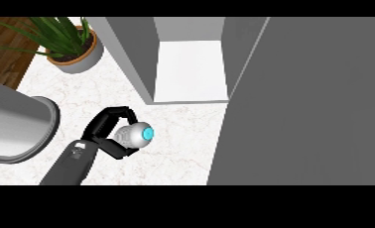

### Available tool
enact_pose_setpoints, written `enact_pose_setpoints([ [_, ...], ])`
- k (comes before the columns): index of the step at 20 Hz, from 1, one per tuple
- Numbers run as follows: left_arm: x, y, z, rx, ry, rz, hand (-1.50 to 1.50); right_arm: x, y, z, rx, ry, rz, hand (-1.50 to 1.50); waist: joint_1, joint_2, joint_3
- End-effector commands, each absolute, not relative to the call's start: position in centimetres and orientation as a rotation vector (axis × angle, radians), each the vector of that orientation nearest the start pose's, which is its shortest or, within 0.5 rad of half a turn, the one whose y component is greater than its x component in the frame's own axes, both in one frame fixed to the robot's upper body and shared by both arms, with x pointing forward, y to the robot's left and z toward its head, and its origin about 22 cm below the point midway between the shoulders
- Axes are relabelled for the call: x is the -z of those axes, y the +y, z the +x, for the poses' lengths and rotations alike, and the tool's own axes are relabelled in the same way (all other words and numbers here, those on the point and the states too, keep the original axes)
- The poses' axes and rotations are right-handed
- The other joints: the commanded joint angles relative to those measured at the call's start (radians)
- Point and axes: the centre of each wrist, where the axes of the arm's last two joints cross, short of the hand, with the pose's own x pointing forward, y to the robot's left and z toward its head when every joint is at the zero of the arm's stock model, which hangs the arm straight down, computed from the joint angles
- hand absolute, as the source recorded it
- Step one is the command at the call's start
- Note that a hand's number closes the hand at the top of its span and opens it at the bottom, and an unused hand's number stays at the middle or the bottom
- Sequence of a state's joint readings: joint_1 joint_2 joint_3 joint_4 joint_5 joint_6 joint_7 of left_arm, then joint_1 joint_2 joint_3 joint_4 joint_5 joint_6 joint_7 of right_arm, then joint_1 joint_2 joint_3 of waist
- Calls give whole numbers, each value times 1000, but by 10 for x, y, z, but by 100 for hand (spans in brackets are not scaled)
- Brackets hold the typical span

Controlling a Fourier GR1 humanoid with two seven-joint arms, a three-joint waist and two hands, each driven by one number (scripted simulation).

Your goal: Pick up the bottled water, place it into the cabinet and close the cabinet

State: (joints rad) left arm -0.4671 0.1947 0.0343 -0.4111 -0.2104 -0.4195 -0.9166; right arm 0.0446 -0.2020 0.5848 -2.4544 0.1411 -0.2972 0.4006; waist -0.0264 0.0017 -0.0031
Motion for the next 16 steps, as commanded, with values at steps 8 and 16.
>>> enact_pose_setpoints([
  [8,124,219,300,138,-1907,-63,150,-181,-162,123,-216,-1969,190,-150,21,-3,2],
  [16,92,177,314,42,-1894,-214,150,-183,-162,103,-209,-1965,190,-150,7,-11,3],
])
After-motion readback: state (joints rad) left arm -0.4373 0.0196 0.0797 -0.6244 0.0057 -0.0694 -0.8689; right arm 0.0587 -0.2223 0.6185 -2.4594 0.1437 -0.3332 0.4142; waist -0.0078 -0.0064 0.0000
